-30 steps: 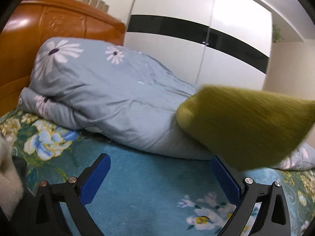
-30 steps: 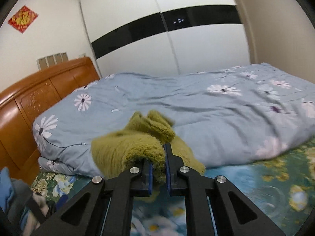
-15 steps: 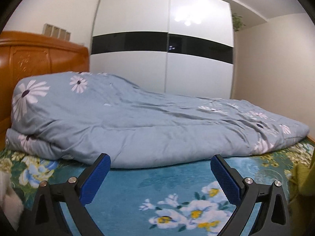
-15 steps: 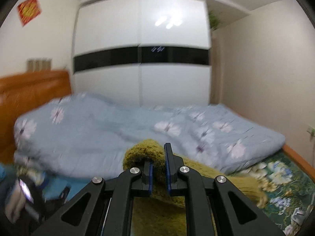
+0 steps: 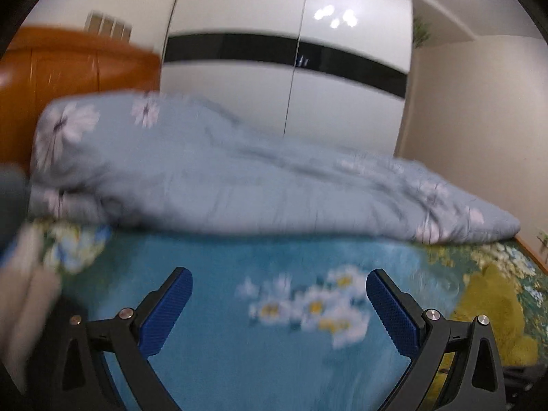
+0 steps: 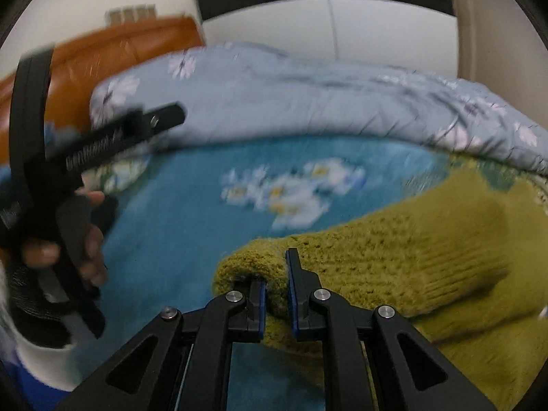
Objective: Fold clothes
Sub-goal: 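Carry the sweater with the right gripper and lay it on the teal blanket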
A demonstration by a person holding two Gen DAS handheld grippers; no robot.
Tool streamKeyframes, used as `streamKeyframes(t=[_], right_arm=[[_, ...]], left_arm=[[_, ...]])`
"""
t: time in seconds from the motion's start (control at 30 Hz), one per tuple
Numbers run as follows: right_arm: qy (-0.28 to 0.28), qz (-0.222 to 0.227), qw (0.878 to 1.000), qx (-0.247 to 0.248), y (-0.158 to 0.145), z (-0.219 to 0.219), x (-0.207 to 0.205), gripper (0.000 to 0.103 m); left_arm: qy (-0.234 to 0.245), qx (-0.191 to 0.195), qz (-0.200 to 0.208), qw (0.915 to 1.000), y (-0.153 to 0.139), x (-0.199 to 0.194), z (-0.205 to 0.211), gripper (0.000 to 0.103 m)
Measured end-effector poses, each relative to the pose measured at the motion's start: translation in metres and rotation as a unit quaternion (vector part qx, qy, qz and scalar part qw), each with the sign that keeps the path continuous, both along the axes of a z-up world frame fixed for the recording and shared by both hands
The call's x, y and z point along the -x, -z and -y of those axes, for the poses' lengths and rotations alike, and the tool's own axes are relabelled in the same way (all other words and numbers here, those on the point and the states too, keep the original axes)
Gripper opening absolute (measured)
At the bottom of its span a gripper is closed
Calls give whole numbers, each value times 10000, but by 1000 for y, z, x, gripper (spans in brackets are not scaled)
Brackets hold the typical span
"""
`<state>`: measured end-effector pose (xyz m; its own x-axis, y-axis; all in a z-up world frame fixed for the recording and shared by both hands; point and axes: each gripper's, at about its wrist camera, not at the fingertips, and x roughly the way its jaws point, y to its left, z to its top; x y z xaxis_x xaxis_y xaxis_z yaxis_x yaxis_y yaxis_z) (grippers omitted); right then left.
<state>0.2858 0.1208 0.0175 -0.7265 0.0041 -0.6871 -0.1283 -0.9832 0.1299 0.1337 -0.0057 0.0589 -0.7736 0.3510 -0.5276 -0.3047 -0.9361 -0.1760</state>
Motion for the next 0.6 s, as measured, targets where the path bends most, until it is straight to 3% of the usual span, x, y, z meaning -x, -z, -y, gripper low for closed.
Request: streamKeyframes(t=[0.13, 0.2, 0.3, 0.37, 0.4, 0.5, 0.6], right_arm=[[-196, -28, 9988, -459, 15, 16, -22, 15], [-157, -50, 9983, -560, 13, 16, -29, 20], [-91, -108, 9980, -611, 5, 9, -44, 33], [-60, -186, 9981, -577, -4, 3, -68, 51], [-29, -257, 9983, -523, -10, -2, -81, 54], [218, -491, 9978, -380, -24, -26, -119, 56], [983, -583, 9929, -333, -28, -64, -150, 57]], left_arm=[[329, 36, 727, 9968, 28, -14, -2, 103], [498, -67, 838, 9952, 30, -23, -4, 103], [799, -242, 793, 9933, 23, -38, -14, 103], [1062, -340, 695, 9913, 15, -47, -23, 103], [1182, -371, 648, 9902, 10, -51, -28, 103], [1608, -444, 510, 9847, -1, -64, -46, 103], [2013, -292, 362, 9784, -8, -80, -70, 103]])
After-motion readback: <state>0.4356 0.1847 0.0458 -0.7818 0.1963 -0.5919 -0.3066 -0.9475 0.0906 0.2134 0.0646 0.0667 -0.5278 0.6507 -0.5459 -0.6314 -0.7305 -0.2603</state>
